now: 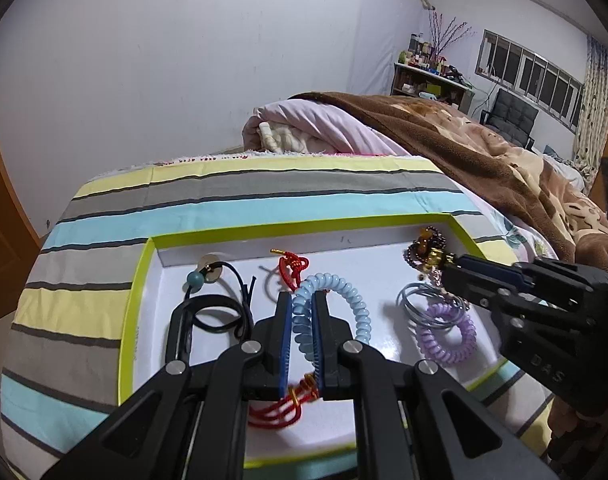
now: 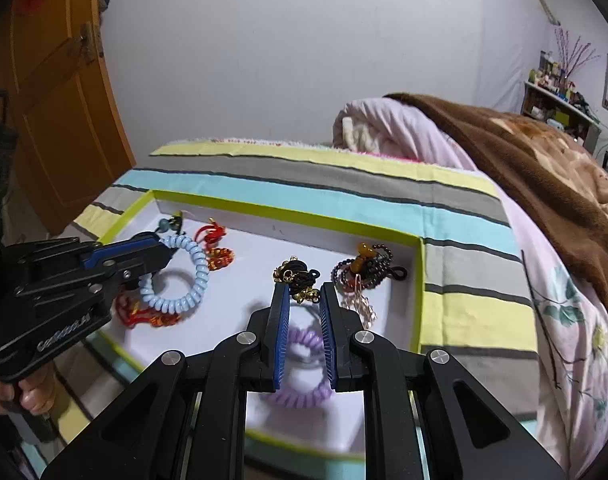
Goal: Organize jewelry
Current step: 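Carry the blue coil and flower clip with both grippers into the box, then open both grippers to release the items inside the box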
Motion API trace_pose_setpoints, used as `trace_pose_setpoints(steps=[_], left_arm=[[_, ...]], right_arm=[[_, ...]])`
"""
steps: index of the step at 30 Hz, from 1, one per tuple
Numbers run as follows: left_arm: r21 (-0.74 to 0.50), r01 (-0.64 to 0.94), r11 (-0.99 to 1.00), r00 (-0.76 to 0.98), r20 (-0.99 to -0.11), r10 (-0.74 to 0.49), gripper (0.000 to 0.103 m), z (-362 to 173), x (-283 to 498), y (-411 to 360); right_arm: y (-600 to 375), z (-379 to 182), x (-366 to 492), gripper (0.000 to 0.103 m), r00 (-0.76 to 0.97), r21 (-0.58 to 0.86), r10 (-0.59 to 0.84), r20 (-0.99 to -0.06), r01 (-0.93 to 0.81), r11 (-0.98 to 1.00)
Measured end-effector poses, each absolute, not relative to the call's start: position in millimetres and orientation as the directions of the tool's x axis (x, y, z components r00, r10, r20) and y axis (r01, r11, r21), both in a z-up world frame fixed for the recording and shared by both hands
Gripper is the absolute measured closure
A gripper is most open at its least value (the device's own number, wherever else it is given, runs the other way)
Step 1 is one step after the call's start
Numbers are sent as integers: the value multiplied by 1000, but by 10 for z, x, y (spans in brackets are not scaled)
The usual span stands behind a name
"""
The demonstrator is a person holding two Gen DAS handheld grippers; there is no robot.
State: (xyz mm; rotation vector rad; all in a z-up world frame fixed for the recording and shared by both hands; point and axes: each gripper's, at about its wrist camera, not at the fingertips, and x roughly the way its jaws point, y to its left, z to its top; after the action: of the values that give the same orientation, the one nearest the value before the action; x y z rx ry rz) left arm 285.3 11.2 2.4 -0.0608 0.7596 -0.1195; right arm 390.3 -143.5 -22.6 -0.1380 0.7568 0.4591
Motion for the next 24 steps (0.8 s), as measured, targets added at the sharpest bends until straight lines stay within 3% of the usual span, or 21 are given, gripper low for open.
trace_pose_setpoints(steps=[16, 19, 24], left_arm=[[-123, 105, 987, 666, -728, -162, 92, -174, 3021, 125], [-125, 108, 986, 672, -722, -165, 92, -155, 3009, 128], [-137, 98, 986, 696, -699, -166, 80, -80, 2940, 159]], right_arm=[[-1331, -465, 4267, 87, 572, 40, 300, -763, -422, 906], [-1354, -441, 4257, 82, 579, 46, 303, -757, -416, 908], [-1379, -343, 4154, 80, 599, 59, 323, -733, -416, 907]])
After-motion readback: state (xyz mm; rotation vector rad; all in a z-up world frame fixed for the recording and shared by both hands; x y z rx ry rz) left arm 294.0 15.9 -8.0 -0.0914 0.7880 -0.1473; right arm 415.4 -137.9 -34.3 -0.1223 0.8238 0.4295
